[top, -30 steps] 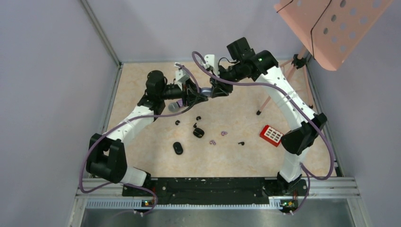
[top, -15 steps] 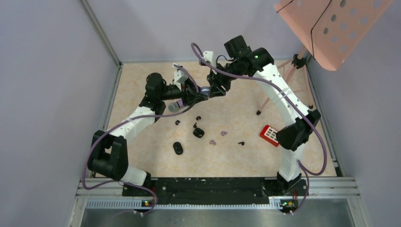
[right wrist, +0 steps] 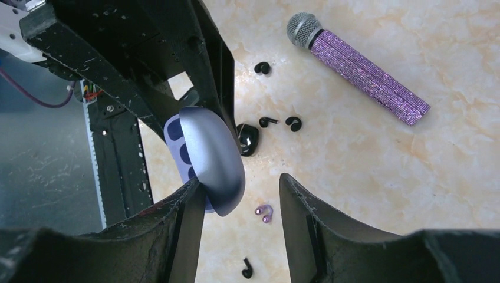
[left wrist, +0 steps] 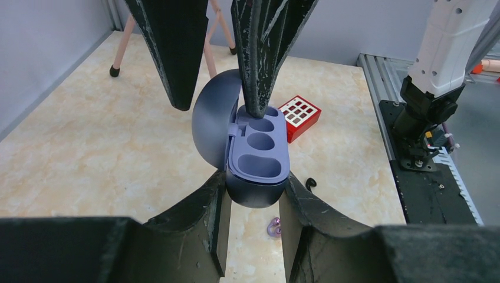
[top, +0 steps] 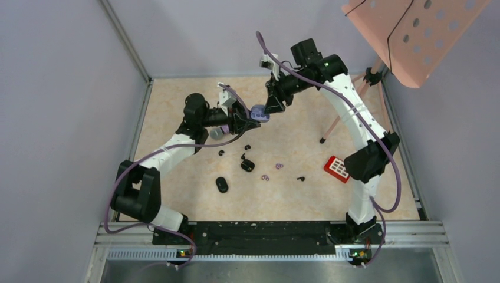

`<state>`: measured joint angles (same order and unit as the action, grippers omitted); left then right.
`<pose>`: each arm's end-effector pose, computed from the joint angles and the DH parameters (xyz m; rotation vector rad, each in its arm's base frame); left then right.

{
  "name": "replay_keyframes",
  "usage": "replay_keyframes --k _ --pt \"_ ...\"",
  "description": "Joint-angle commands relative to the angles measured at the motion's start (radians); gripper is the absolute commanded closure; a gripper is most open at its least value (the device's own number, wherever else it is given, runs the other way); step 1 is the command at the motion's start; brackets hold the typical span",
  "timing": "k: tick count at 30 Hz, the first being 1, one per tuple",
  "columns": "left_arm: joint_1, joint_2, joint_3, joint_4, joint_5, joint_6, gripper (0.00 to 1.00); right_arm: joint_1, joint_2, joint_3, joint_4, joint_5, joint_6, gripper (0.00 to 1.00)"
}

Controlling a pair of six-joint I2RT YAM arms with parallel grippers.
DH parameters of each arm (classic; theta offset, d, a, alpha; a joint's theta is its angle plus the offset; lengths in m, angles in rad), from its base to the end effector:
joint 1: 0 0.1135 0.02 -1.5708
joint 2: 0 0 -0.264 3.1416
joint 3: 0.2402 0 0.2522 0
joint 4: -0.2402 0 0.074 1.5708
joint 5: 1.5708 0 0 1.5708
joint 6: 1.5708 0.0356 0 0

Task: Insert the wireless bluetooth earbuds into the charging case
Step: Open the charging case, then pick up the earbud from the center of the board.

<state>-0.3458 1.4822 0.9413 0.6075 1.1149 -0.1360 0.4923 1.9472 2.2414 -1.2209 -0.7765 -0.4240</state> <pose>0.2968 -0.1409 0.3077 1.0687 1.2878 -1.1982 0.3352 0.2081 0.4080 -1.3290 1.9687 0.9888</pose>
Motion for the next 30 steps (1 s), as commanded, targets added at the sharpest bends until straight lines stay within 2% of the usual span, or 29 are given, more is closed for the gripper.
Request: replay_keyframes --k 1,7,12,16,19,24,30 --pt "-0.012 -0.005 0.006 0.072 0.048 0.012 1.0 -0.022 0.011 0.049 0.072 0.0 0.045 0.51" --pt "-0.011 0.01 0.006 0.071 0.017 -0.008 1.0 -0.03 -0.001 0.061 0.071 -0.037 0.052 0.47" --pt "-0.007 0.025 -0.009 0.101 -0.035 -0.1 1.0 -0.035 -0.059 0.066 0.072 -0.079 0.061 0.4" --pt "0.007 0.023 -0.012 0.106 -0.064 -0.159 1.0 -0.038 -0.129 0.034 0.076 -0.054 0.051 0.39" --pt "0.033 0.016 -0.01 0.099 -0.079 -0.214 1.0 -0.042 -0.207 -0.083 0.122 -0.02 0.026 0.39" --pt "0.098 -0.002 -0.022 0.087 -0.104 -0.306 1.0 -0.045 -0.347 -0.417 0.302 0.07 -0.049 0.44" --pt "0.159 -0.063 -0.052 0.058 -0.132 -0.343 1.0 -0.046 -0.312 -0.677 0.376 0.121 -0.17 0.58"
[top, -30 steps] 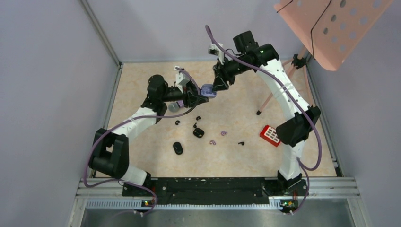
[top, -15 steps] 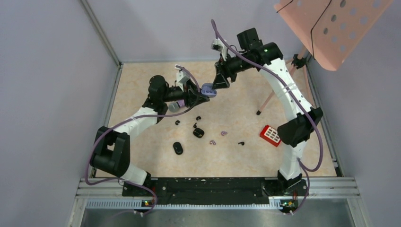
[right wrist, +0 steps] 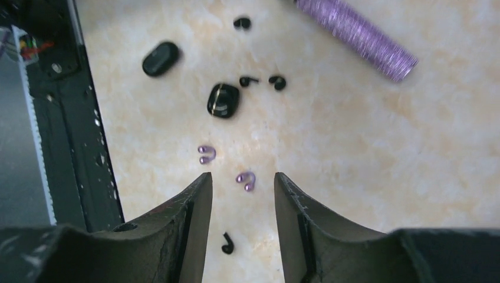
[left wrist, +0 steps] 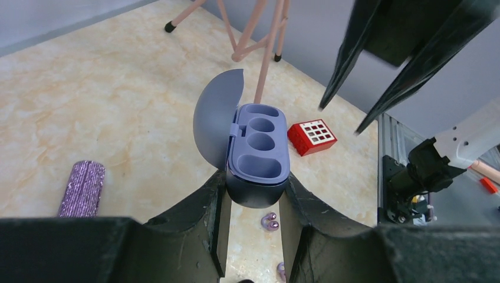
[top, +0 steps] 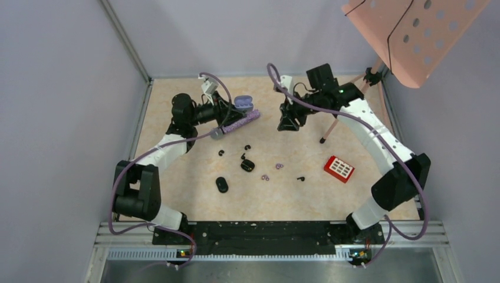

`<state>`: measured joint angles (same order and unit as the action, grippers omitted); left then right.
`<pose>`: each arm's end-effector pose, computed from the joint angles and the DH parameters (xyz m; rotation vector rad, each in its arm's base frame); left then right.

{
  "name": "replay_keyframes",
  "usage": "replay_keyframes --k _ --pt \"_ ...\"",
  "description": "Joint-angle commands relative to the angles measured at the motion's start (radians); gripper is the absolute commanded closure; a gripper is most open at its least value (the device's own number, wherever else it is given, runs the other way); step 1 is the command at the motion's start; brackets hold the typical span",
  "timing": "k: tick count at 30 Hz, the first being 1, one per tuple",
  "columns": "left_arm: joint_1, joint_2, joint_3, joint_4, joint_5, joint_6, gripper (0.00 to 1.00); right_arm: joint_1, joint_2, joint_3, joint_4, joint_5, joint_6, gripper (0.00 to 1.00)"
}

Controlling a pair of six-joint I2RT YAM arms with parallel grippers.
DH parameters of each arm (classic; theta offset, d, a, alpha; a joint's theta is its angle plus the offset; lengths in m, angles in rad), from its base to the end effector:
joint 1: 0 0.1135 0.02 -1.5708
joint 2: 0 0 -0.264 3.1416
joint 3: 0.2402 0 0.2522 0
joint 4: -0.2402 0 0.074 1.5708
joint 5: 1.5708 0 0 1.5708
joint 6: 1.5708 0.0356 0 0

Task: Insert the wireless bluetooth earbuds into the charging case
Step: Pick up the earbud from the center of the board.

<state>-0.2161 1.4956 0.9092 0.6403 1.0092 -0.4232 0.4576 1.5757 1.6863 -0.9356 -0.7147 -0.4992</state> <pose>0.3161 -0.1002 0.2962 0.6941 1.5368 -1.2470 0.2827 0.1652 0.3901 -1.3347 1.8560 0.8260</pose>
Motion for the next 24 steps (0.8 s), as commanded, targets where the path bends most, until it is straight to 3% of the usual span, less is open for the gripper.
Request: replay_keyframes --k 1,9,24 --pt "0.04 -0.087 -0.026 0.021 -0.031 -0.067 1.0 -0.011 0.083 -0.151 0.091 0.055 -0.115 0.59" --pt "0.111 -0.161 -0.084 -0.023 -0.077 -0.109 1.0 -0.007 0.26 -0.245 0.092 0.049 -0.23 0.63" --pt "0.138 -0.181 -0.086 -0.069 -0.078 -0.152 1.0 0.04 0.43 -0.231 0.105 0.132 -0.314 0.64"
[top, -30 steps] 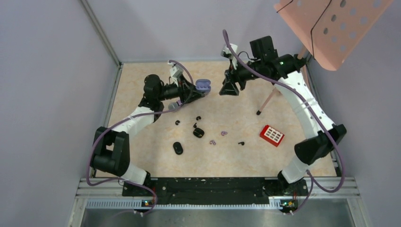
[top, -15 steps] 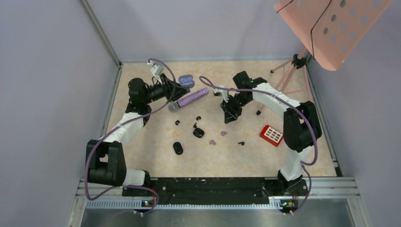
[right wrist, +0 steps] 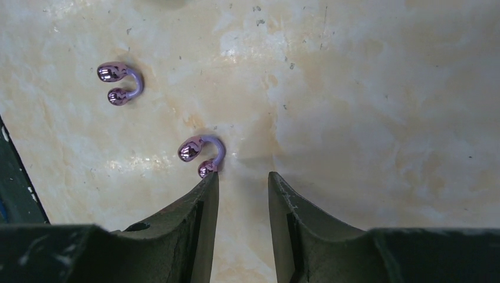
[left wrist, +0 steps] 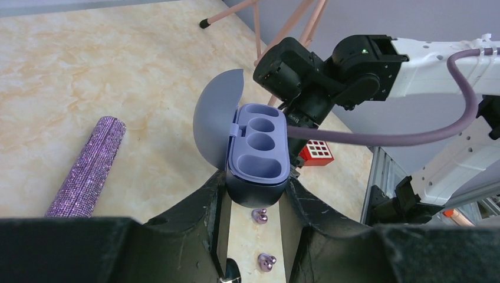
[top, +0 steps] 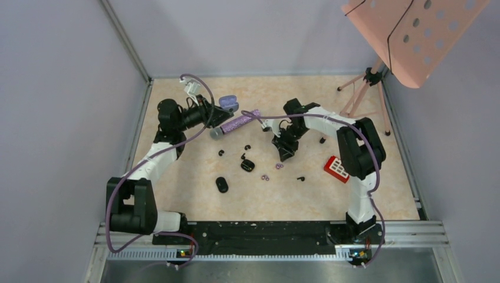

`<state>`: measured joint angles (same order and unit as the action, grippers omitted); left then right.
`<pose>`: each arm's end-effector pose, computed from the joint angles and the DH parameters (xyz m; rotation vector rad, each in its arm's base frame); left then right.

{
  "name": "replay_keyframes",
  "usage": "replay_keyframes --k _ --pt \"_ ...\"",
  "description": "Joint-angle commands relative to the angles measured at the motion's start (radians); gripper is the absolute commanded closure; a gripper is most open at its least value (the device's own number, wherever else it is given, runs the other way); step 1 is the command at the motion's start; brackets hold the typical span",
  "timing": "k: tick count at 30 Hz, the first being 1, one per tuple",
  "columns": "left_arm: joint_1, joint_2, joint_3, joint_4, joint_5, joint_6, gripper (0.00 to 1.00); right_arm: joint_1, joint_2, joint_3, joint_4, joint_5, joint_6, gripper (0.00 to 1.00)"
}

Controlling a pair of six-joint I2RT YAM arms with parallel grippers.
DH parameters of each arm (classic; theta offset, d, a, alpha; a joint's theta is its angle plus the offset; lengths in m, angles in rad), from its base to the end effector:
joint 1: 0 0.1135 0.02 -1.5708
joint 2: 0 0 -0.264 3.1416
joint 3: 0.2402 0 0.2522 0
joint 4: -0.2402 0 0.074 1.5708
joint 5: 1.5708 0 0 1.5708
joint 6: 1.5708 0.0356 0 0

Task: Insert the wireless bluetooth earbuds into the charging case
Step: Pick up the earbud from the center of the board.

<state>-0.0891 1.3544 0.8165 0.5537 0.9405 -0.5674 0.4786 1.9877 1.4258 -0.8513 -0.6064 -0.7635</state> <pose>0.2956 -0.0553 0.2989 0.4007 1.6551 -1.2236 0.3301 0.1941 0.1732 -1.6768 2.2254 0.8314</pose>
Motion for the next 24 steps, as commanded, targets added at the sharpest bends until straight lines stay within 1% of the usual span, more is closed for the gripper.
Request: replay_keyframes --k 1,7,24 --pt "0.012 -0.04 0.007 0.016 -0.011 -0.008 1.0 0.02 0.019 0.027 0.021 0.026 -0.057 0.64" --pt "0.017 -0.04 0.009 -0.008 -0.018 -0.005 1.0 0.035 0.023 0.018 0.018 -0.002 -0.073 0.62" --pt "0.025 -0.046 -0.005 -0.031 -0.026 0.013 1.0 0.065 0.026 -0.022 0.001 -0.019 -0.087 0.63"
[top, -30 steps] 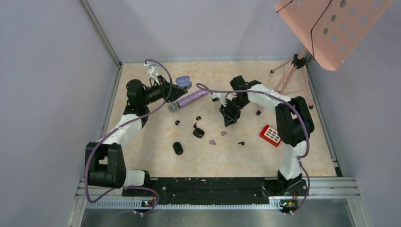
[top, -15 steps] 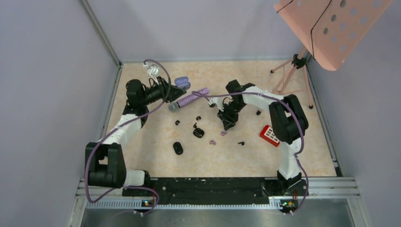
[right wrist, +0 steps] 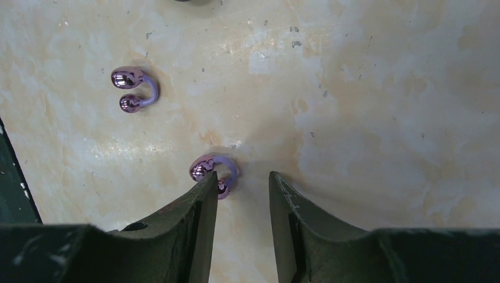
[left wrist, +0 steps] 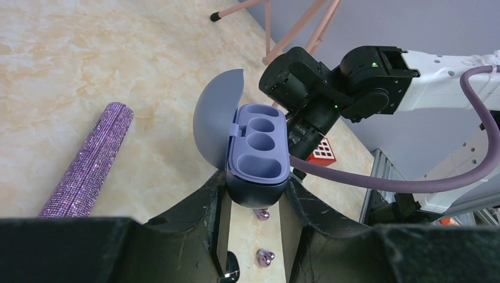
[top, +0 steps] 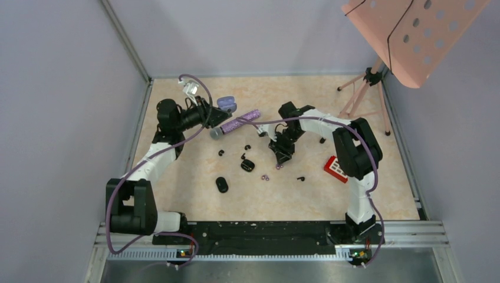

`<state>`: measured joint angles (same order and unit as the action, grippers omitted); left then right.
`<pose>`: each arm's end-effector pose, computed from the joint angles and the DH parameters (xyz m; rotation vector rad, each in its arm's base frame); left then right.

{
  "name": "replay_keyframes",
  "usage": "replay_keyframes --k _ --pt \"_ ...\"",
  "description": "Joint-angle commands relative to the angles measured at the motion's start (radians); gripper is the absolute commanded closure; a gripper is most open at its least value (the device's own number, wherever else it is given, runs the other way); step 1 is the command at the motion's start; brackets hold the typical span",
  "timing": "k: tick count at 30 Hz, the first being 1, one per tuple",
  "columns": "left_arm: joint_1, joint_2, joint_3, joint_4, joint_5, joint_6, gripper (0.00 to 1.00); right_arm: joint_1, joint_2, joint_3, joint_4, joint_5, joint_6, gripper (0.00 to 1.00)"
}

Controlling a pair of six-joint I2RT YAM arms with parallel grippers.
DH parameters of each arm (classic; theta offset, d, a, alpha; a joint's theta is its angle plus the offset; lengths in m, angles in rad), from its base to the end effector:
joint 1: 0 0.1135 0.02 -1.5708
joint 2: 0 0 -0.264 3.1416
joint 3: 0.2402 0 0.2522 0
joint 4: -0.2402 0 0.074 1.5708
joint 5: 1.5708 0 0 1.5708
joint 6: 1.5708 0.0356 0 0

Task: Insert the wireless bluetooth earbuds into the charging case
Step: Pick up the earbud from the center of the board.

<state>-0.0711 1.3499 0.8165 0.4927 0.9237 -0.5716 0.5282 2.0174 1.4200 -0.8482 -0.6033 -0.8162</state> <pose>0.2962 -0.0496 0.2943 0.3383 1.7078 -1.2182 0.3208 0.2106 0.1609 -1.7954 2.1679 0.8413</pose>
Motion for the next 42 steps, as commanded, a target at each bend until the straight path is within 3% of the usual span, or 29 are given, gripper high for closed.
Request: replay_keyframes --k 1,19,26,42 --pt "0.007 -0.041 -0.006 0.03 -0.009 0.016 1.0 0.016 -0.004 -0.018 -0.007 -0.024 -0.04 0.63" --pt "0.007 -0.043 -0.026 0.035 -0.019 0.022 1.0 0.02 -0.025 -0.024 -0.079 -0.092 -0.103 0.63" --pt "0.008 -0.049 -0.026 0.015 -0.013 0.035 1.0 0.02 -0.036 0.07 -0.128 -0.085 -0.137 0.63" --pt "0.026 -0.049 -0.011 -0.009 -0.023 0.044 1.0 0.027 0.05 0.082 -0.063 -0.082 -0.119 0.63"
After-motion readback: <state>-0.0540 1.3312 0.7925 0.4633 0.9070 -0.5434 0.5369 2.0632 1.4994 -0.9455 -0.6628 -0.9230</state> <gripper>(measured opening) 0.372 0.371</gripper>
